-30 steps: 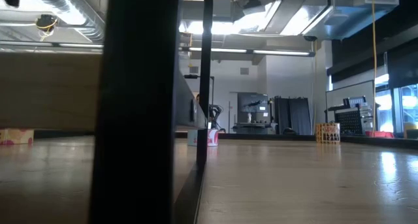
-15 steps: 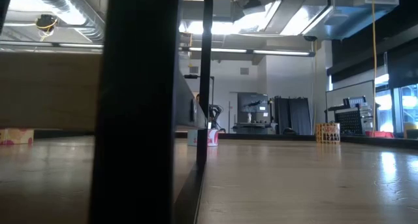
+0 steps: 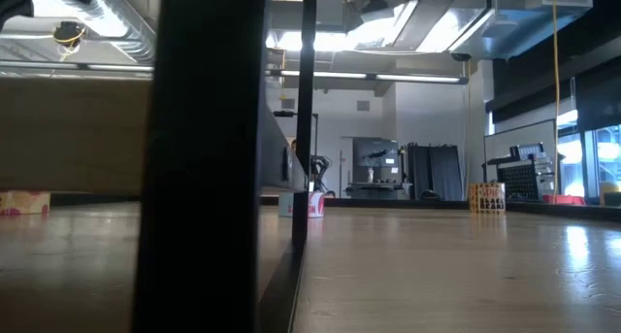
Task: Pick and place cans onto a shelf
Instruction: Put the canned sauce on the shelf
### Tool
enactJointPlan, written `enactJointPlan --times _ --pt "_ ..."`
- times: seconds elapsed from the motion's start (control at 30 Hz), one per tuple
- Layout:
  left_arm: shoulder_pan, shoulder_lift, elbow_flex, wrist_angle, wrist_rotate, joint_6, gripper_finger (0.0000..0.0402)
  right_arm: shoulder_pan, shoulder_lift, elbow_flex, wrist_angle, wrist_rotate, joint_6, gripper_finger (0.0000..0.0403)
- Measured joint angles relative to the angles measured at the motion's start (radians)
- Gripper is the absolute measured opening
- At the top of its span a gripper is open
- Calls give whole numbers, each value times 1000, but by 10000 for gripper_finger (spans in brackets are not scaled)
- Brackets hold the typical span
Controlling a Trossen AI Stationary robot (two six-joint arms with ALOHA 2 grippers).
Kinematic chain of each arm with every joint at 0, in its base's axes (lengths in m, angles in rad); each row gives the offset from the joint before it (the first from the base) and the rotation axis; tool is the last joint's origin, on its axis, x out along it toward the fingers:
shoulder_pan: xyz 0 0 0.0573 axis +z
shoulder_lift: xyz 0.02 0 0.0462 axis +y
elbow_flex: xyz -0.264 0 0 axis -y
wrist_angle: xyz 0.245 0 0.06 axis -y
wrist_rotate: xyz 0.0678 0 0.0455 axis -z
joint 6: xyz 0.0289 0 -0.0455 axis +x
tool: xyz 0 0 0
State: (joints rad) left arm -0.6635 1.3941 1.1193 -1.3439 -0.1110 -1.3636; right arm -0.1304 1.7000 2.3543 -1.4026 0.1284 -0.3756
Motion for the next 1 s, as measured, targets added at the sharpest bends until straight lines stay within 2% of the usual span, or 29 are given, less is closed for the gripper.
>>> enactJointPlan --times 0.2,0.5,0.6,0.73,0.9,1.0 --pt "0 0 -2 54 1 62 0 0 0 0 0 0 0 17" --pt "0 -1 -1 63 -12 65 0 0 0 0 0 3 0 17" --pt "1 -12 30 29 -41 65 0 0 0 0 -1 90 19 17" --pt "11 -16 124 -76 -123 64 0 -7 -7 -1 -37 217 94 17" --pt "11 -17 264 -226 -263 64 0 -19 -43 -1 -87 193 188 17" --pt "14 -31 310 -224 -341 89 0 -18 -63 -1 -133 183 224 17"
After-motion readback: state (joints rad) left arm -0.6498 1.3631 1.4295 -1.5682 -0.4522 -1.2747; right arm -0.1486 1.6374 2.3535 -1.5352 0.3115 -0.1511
